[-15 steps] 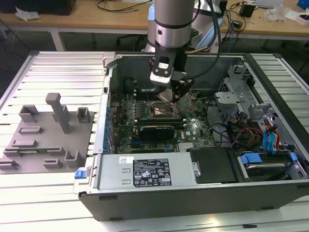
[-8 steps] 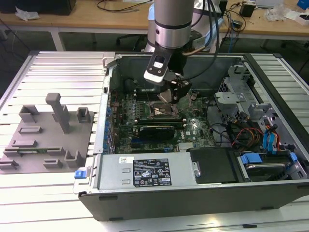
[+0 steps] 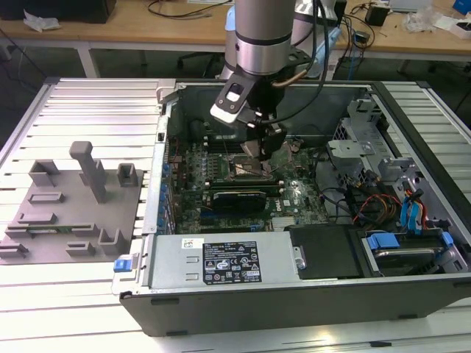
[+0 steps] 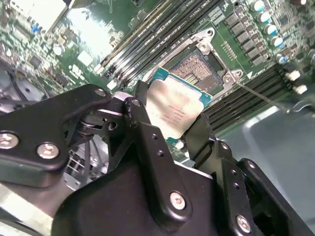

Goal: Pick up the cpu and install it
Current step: 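Place the cpu into insertion slot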

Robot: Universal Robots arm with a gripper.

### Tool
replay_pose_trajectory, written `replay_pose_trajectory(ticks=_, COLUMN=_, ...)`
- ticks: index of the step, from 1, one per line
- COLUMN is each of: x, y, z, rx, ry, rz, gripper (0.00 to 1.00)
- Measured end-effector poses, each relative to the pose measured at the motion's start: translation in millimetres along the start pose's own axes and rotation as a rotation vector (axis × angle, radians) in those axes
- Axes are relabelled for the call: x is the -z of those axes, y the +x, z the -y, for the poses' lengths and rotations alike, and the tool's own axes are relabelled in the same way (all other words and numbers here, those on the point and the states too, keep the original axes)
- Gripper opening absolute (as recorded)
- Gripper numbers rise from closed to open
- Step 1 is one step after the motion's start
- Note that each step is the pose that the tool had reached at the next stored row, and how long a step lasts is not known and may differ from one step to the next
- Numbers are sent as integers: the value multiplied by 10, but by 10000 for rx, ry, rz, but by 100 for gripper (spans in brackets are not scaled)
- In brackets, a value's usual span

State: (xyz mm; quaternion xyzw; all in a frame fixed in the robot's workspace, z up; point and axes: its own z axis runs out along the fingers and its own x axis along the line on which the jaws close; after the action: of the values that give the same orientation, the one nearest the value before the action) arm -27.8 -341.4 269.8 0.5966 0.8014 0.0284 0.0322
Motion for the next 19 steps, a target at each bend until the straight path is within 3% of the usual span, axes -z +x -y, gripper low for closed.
replay_pose_trajectory(ticks=4, x=-9, y=0, z=1, rx=-818, ry=15, rz=69, gripper=55)
replay_pose_trajectory(ticks=7, x=-24, y=1, z=2, rx=-1852, ry=33, rz=155, gripper=55)
replay_pose_trajectory(ticks=8, x=-26, y=0, z=2, rx=-2017, ry=37, rz=169, gripper=55)
replay_pose_trajectory(ticks=13, x=-27, y=1, z=2, rx=-2039, ry=36, rz=170, gripper=55)
replay_pose_trajectory(ticks=14, x=-31, y=0, z=2, rx=-2039, ry=274, rz=125, gripper=55)
replay_pose_trajectory(ticks=15, x=-146, y=2, z=11, rx=-2239, ry=273, rz=67, gripper=55)
replay_pose_trajectory(ticks=16, x=-260, y=91, z=-5, rx=-2317, ry=274, rz=72, gripper=55)
replay_pose_trajectory(ticks=19, x=-285, y=113, z=-9, rx=-2414, ry=277, rz=83, gripper=55)
